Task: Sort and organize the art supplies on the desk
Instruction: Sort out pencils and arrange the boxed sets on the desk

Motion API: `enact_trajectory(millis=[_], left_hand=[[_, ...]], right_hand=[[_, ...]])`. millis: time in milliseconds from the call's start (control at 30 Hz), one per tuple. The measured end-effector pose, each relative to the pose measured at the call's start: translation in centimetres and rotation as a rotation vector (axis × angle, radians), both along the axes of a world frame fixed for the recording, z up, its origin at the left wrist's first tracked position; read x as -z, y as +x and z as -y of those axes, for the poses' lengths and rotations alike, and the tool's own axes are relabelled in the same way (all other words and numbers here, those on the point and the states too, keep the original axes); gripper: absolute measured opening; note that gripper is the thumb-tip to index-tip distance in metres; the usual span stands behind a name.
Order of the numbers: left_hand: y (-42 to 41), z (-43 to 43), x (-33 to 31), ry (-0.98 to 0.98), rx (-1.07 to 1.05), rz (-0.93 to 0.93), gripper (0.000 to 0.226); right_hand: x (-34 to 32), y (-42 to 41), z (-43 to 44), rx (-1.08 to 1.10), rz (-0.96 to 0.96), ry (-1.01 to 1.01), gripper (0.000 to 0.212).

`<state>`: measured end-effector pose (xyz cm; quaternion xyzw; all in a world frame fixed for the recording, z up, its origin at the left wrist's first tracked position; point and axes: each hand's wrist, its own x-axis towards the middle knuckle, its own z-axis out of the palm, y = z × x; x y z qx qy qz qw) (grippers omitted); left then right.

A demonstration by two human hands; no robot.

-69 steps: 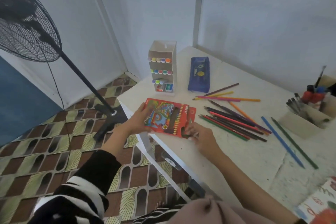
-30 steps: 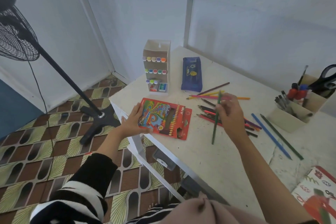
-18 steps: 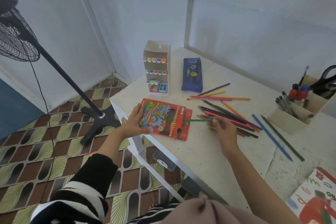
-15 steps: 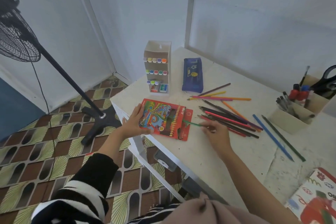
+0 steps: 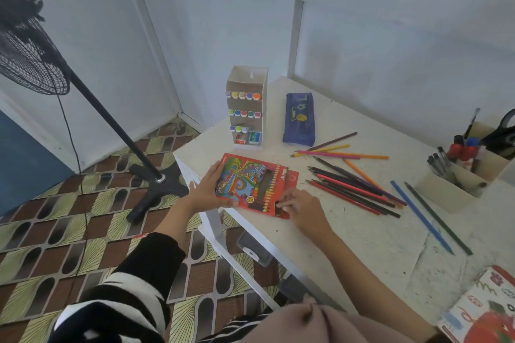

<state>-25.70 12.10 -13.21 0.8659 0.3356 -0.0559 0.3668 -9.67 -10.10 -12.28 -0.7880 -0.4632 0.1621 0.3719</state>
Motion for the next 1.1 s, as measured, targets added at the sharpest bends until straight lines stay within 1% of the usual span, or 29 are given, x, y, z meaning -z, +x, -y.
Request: enact_trajectory(millis=[67, 133, 200, 233, 300, 367, 433, 533, 633, 667, 733, 767, 833, 900, 1000, 1067, 1100], left_hand=[[0.0, -0.1, 0.2, -0.017, -0.007, 0.014, 0.118], [-0.1, -0.2, 0.3, -0.042, -0.010, 0.019, 0.122], [-0.1, -0.4, 0.6, -0.060, -0.013, 0.019, 0.128], [0.0, -0.4, 0.6, -0.056, -0.010, 0.016, 0.127], [0.0, -0.4, 0.7, -0.042, -0.005, 0.024, 0.124], [0.1, -0.3, 0.6, -0.031, -0.008, 0.018, 0.121], [0.1, -0.2, 0.5, -0.027, -0.007, 0.015, 0.120], [0.1, 0.1, 0.2, -0.034, -0.010, 0.026, 0.127], [0.0, 0.1, 0.3, 0.003, -0.014, 0.020, 0.119], [-0.1, 0.0, 0.4, -0.012, -0.011, 0.023, 0.120], [-0.3, -0.1, 0.4, -0.050, -0.007, 0.044, 0.125], [-0.3, -0.1, 0.5, -0.051, -0.005, 0.047, 0.126], [-0.3, -0.2, 0.8, -0.050, -0.008, 0.047, 0.124], [-0.2, -0.1, 0.7, -0.055, -0.011, 0.064, 0.125], [-0.2, 0.0, 0.6, -0.062, -0.011, 0.065, 0.127], [-0.1, 0.1, 0.5, -0.057, -0.019, 0.055, 0.127], [-0.1, 0.1, 0.4, -0.054, -0.020, 0.051, 0.124]], right_hand=[[-0.6, 1.3, 0.8, 0.096, 0.062, 0.033, 0.016], [-0.9, 3.1, 1.9, 0.219, 0.184, 0.051, 0.018], [-1.2, 5.1, 2.9, 0.312, 0.299, -0.051, 0.015], [-1.3, 5.9, 3.3, 0.337, 0.315, -0.134, 0.015], [-1.4, 7.2, 3.9, 0.335, 0.287, -0.277, 0.017], [-1.5, 7.6, 4.0, 0.315, 0.255, -0.338, 0.017], [-1.6, 7.5, 3.9, 0.303, 0.274, -0.354, 0.016], [-1.8, 7.1, 3.9, 0.305, 0.300, -0.350, 0.012], [-2.0, 6.8, 4.0, 0.296, 0.320, -0.339, 0.010], [-2.3, 6.6, 4.0, 0.297, 0.282, -0.292, 0.009], [-3.3, 6.0, 3.9, 0.333, 0.087, -0.099, 0.011], [-3.9, 5.9, 3.7, 0.364, -0.018, 0.016, 0.014], [-4.9, 5.7, 3.5, 0.430, -0.168, 0.222, 0.023], [-5.4, 5.5, 3.3, 0.498, -0.310, 0.370, 0.034], [-5.2, 5.2, 2.9, 0.636, -0.526, 0.473, 0.051], [-4.7, 4.9, 2.7, 0.732, -0.598, 0.480, 0.054], [-4.4, 4.7, 2.6, 0.771, -0.621, 0.476, 0.052]])
